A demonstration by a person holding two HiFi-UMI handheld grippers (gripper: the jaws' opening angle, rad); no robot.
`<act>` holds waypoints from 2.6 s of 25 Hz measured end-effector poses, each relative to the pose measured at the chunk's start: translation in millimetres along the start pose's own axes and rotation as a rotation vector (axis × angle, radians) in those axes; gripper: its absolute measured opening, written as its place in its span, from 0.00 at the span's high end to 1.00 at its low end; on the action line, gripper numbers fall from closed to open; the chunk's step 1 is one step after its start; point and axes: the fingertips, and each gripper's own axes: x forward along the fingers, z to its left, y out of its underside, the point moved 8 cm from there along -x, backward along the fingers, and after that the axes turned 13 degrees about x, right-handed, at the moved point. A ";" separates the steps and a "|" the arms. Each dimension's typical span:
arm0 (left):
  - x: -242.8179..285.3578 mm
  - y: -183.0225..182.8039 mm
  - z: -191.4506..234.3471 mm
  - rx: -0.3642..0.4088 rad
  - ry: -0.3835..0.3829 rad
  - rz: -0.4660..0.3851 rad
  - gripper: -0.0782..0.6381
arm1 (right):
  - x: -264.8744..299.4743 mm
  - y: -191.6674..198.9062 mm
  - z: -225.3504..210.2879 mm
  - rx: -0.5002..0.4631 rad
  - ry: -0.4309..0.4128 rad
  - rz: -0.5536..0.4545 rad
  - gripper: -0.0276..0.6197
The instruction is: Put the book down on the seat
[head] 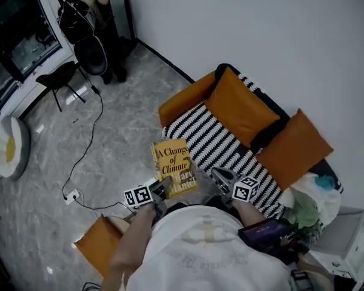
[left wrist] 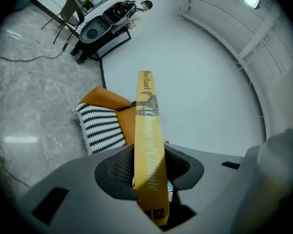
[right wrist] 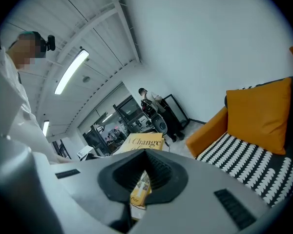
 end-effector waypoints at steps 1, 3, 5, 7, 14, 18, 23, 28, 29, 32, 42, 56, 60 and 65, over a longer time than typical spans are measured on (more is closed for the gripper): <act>-1.5 0.6 1.2 -0.006 -0.005 -0.001 0.69 | -0.1 0.0 1.1 -0.001 0.002 0.001 0.93; -2.9 2.5 3.6 -0.008 -0.015 0.003 0.68 | -1.8 0.4 0.6 -0.007 0.015 0.012 0.93; -2.6 4.7 6.3 -0.008 -0.022 0.011 0.68 | -4.7 -0.3 -3.7 -0.009 0.033 0.028 0.93; -2.8 7.9 8.8 -0.018 -0.028 0.017 0.69 | -7.1 0.2 -9.9 0.003 0.048 0.041 0.93; 9.1 -0.3 16.8 -0.044 -0.055 0.016 0.69 | 12.0 -2.4 -34.7 0.054 0.056 0.073 0.93; 17.4 -14.5 25.4 -0.062 -0.086 0.015 0.68 | 37.4 -13.8 -51.3 0.083 0.050 0.093 0.93; 35.4 -41.9 36.2 -0.050 -0.116 0.050 0.68 | 69.5 -46.2 -69.4 0.101 0.043 0.082 0.93; 73.3 -70.9 47.6 -0.038 -0.126 0.087 0.69 | 92.3 -71.2 -102.3 0.133 0.050 0.060 0.93; 82.0 -77.7 49.0 -0.030 -0.126 0.103 0.68 | 95.4 -75.9 -108.8 0.141 0.055 0.055 0.93; 99.7 -98.6 50.2 -0.012 -0.121 0.138 0.69 | 102.2 -85.5 -120.2 0.164 0.067 0.045 0.93; 157.6 -146.1 50.7 0.028 -0.110 0.204 0.69 | 106.0 -118.5 -159.7 0.211 0.091 -0.013 0.93; 191.6 -180.3 64.2 0.034 -0.133 0.226 0.69 | 92.1 -126.9 -172.3 0.256 0.169 -0.060 0.93; 218.6 -191.7 71.4 0.030 -0.103 0.254 0.69 | 82.6 -127.9 -183.8 0.277 0.215 -0.091 0.93; 247.1 -209.7 79.9 0.036 -0.073 0.306 0.69 | 84.7 -140.1 -190.3 0.291 0.257 -0.126 0.93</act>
